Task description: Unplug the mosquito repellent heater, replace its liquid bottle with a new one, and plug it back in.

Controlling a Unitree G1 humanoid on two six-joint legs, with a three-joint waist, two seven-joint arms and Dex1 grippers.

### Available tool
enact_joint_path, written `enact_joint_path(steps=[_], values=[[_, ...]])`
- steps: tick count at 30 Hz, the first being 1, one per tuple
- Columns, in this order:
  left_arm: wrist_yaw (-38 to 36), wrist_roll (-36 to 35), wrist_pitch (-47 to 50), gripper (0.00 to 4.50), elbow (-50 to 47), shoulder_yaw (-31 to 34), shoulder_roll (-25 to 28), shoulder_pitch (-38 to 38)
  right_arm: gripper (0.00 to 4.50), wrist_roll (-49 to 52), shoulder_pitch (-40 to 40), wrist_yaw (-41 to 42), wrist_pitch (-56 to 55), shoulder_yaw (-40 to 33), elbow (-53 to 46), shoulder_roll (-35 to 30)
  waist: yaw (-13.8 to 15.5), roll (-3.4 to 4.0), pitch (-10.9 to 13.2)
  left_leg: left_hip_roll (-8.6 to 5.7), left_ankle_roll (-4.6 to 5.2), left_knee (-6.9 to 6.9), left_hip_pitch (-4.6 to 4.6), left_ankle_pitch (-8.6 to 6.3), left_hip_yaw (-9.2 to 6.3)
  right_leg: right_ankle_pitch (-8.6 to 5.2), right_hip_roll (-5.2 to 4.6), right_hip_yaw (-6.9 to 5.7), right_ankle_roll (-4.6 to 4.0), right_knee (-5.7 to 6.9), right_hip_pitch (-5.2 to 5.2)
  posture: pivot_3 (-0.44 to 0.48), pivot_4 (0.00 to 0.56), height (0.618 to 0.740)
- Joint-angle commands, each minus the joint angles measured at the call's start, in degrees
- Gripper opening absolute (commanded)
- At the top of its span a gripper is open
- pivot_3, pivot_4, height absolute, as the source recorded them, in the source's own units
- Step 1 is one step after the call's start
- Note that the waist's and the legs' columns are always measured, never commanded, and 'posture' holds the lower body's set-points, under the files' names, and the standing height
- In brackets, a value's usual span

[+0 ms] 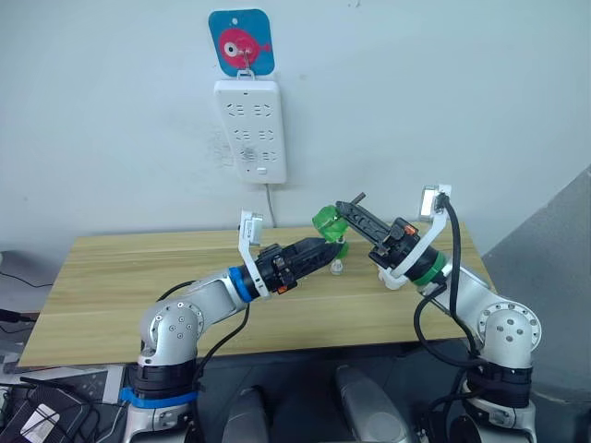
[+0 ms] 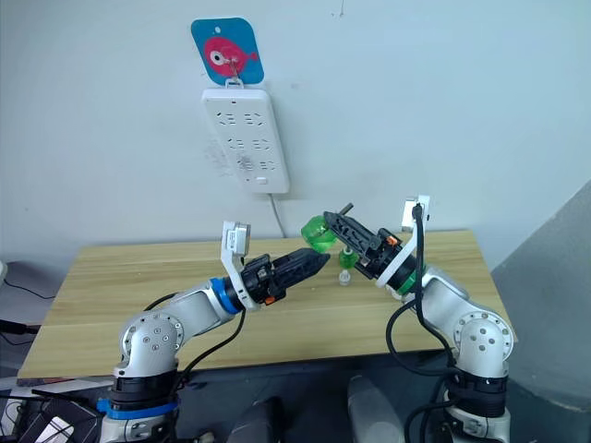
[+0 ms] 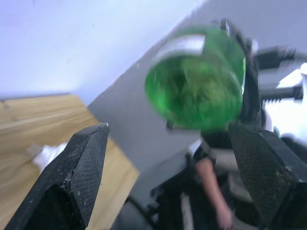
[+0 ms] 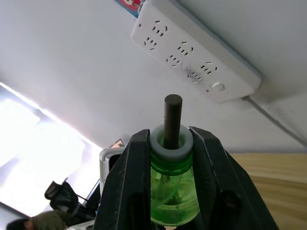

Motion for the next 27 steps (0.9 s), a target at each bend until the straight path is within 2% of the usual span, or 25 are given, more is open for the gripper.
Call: enact_joint_path(steps=[1, 4, 9, 15, 25, 27], values=[[7.15, -14.21, 2.43, 4.19, -0.63, 3.06, -1.44, -1.41, 0.81, 5.84, 0.12, -4.2, -3.03, -0.11, -1.52, 1.0, -0.03, -0.02, -0.21, 0.0, 0.0, 0.0, 0.0, 0.0, 0.0, 0.0, 0.0, 0.0, 0.0, -0.01, 0.0, -0.23, 0.153, 0.733], [11.19, -22.89, 3.68, 4.19, 0.73, 3.39, -0.02, -0.8, 0.81, 8.13, 0.13, -6.48, -4.56, 0.36, -1.22, 0.81, -0.1, 0.07, -0.45, 0.0, 0.06, -0.02, 0.01, -0.03, -0.02, 0.0, 0.02, -0.01, 0.01, -0.01, 0.0, -0.232, 0.153, 0.733], [15.79, -29.4, 2.21, 4.19, 2.08, 2.47, 1.34, -0.67, 0.81, 11.36, 0.23, -8.56, -6.21, 1.5, -1.14, -0.49, -0.04, 0.08, -0.48, 0.01, 0.09, -0.01, 0.0, -0.05, -0.04, -0.01, 0.03, -0.02, 0.0, -0.02, 0.01, -0.231, 0.152, 0.733], [17.82, -31.15, 0.13, 4.19, 3.03, 1.41, 2.39, -1.18, 0.81, 14.63, 0.23, -9.72, -7.5, 2.79, -1.18, -2.8, 0.01, 0.08, -0.53, 0.0, 0.09, -0.01, 0.0, -0.05, -0.02, -0.01, 0.04, 0.0, -0.01, -0.06, 0.02, -0.231, 0.149, 0.733], [15.83, -29.93, -1.21, 4.19, 3.5, -0.35, 4.15, -2.06, 0.81, 16.83, 0.22, -10.26, -8.89, 5.24, -1.74, -6.15, 0.03, 0.08, -0.56, 0.0, 0.09, -0.03, 0.0, -0.05, -0.02, -0.02, 0.04, 0.0, -0.01, -0.09, 0.02, -0.23, 0.145, 0.733], [14.95, -29.37, -1.13, 3.8, 3.8, -0.77, 4.71, -2.46, 0.81, 17.31, 0.28, -10.44, -9.21, 5.62, -1.94, -6.5, 0.03, 0.08, -0.56, 0.0, 0.09, -0.02, 0.0, -0.05, 0.0, -0.02, 0.04, 0.02, -0.01, -0.12, 0.02, -0.23, 0.146, 0.733]])
